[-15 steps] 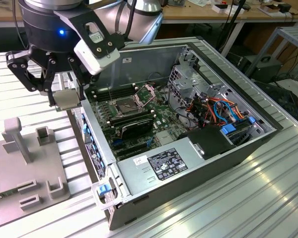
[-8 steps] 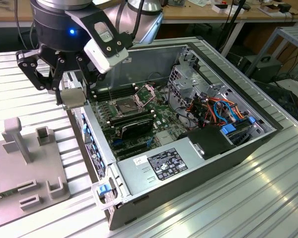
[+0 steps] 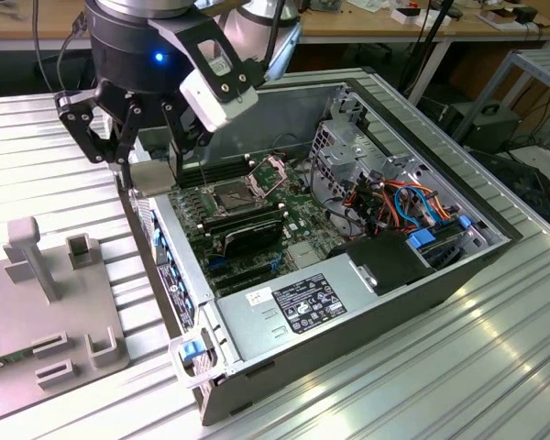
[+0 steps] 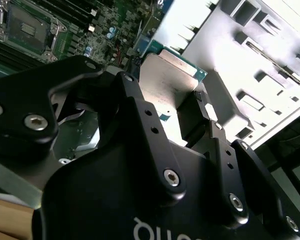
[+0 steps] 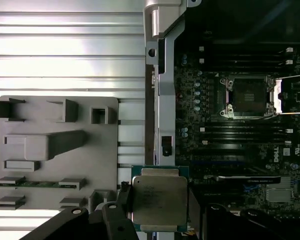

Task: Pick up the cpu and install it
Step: 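Pick up the cpu and move it towards the insertion slot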

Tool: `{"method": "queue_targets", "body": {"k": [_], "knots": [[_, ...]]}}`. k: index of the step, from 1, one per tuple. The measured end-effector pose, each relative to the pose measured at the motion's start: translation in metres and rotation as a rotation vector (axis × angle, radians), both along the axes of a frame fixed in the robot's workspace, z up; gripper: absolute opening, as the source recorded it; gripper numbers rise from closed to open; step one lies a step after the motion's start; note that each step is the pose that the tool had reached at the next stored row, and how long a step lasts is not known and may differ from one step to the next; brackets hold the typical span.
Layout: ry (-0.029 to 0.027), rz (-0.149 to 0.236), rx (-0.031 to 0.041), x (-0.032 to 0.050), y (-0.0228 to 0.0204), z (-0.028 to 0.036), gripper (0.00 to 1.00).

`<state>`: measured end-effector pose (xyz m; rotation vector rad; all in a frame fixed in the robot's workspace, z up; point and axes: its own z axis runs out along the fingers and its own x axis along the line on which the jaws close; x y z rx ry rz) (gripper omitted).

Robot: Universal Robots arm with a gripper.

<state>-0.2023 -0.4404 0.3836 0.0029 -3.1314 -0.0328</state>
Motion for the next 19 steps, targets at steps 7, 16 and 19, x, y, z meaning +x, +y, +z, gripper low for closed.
{"method": "queue_targets", "body": {"k": [7,16,19], "knots": [[0.0,0.0,0.0,0.0153,0.0,0.0,0.55],[0.0,0.0,0.0,0.0346,0.0,0.0,0.55],[0.0,0.0,0.0,0.0411,0.0,-0.0001,0.55]]}}
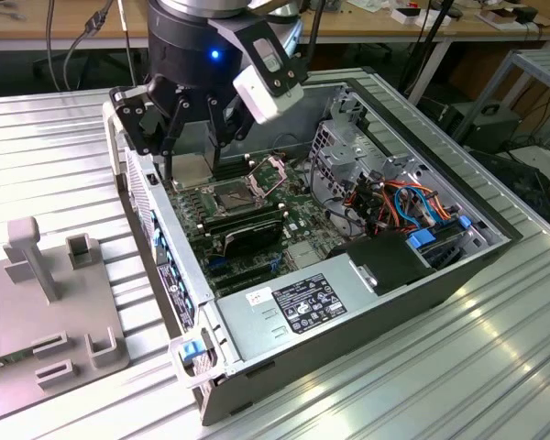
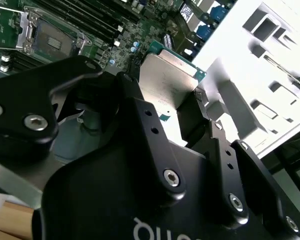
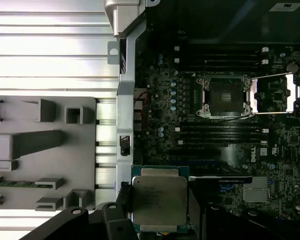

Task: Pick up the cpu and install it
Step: 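Pick up the cpu and move it towards the insertion slot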

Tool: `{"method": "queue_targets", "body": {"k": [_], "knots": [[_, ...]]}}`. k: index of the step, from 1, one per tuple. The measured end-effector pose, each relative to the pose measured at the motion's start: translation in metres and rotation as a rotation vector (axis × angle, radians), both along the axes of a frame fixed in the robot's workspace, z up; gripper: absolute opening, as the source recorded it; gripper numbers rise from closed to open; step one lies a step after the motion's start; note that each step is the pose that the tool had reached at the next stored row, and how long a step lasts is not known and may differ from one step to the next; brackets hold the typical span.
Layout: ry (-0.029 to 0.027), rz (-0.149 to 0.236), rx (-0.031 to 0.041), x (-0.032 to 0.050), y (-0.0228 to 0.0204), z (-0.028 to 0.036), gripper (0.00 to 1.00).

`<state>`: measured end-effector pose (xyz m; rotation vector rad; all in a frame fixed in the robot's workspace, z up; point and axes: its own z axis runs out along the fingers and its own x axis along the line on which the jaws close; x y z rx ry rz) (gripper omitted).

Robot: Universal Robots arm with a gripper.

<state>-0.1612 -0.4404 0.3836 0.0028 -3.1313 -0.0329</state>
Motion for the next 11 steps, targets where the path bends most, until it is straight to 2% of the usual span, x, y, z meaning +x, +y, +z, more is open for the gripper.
{"method": "queue_targets", "body": {"k": [11], "knots": [[0.0,0.0,0.0,0.0198,0.0,-0.0001,0.55]]}}
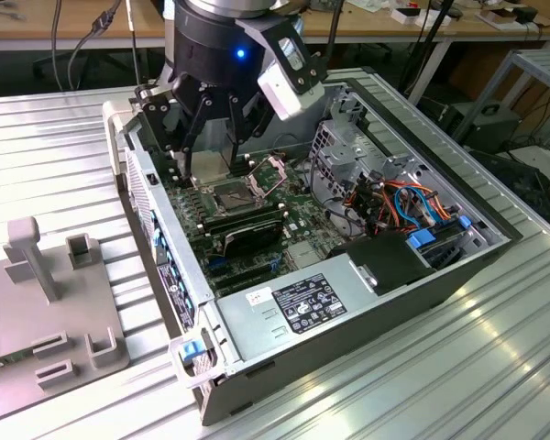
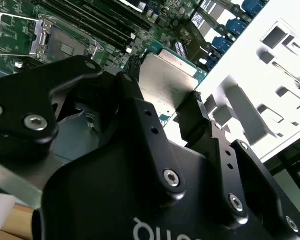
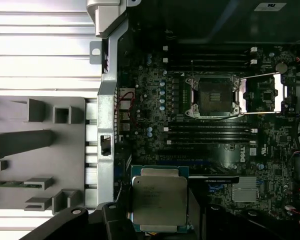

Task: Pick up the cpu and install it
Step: 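Pick up the cpu and move it towards the insertion slot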

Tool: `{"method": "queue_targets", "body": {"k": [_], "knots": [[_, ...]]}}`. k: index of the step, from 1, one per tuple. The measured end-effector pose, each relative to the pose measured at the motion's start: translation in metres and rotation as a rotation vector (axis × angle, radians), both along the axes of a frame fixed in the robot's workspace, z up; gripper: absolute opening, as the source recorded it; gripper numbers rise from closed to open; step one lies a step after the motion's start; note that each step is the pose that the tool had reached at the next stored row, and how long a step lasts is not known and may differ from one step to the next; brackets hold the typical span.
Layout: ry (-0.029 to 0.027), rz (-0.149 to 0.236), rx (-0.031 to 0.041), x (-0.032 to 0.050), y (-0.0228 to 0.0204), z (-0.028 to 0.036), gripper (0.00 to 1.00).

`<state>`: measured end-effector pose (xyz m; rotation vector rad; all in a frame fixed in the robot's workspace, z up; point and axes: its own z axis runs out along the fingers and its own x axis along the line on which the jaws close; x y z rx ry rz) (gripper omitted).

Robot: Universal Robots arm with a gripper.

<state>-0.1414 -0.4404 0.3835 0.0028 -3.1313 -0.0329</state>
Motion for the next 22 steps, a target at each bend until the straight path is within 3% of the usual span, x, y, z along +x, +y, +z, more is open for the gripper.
{"method": "queue_targets", "body": {"k": [22], "knots": [[0.0,0.0,0.0,0.0451,0.0,-0.0001,0.55]]}}
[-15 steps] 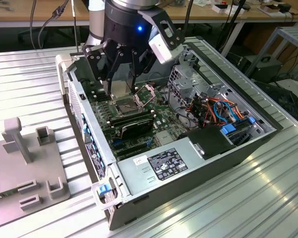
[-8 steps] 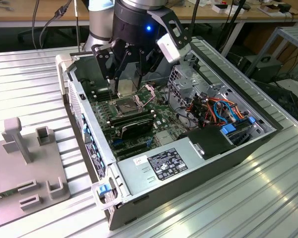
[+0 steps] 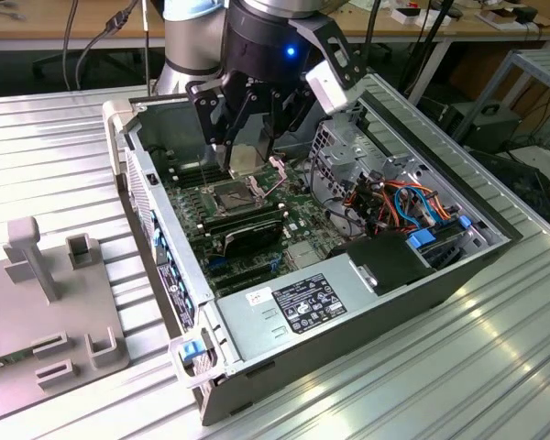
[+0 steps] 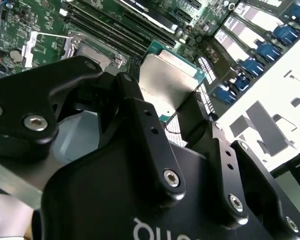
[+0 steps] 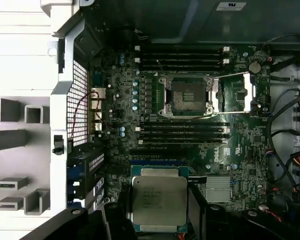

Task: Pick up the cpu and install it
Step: 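Pick up the cpu and move it towards the insertion slot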

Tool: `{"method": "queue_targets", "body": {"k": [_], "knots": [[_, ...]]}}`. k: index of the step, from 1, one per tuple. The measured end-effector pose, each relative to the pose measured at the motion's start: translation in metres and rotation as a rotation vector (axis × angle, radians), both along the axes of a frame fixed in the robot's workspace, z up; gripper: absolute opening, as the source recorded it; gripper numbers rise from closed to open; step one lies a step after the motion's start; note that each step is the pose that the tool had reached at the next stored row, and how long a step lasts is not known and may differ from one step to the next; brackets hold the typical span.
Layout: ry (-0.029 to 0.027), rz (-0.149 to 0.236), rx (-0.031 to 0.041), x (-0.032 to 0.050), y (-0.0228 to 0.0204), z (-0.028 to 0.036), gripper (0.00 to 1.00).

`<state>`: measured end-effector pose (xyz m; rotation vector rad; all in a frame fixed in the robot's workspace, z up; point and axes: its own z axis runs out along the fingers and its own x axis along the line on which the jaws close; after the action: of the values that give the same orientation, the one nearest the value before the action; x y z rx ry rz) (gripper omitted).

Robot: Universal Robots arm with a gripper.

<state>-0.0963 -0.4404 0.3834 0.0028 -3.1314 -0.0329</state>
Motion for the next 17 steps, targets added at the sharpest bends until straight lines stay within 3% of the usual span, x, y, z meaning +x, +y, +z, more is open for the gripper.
{"method": "queue_targets", "body": {"k": [17], "knots": [[0.0,0.0,-0.0001,0.0363,0.0,-0.0001,0.55]]}}
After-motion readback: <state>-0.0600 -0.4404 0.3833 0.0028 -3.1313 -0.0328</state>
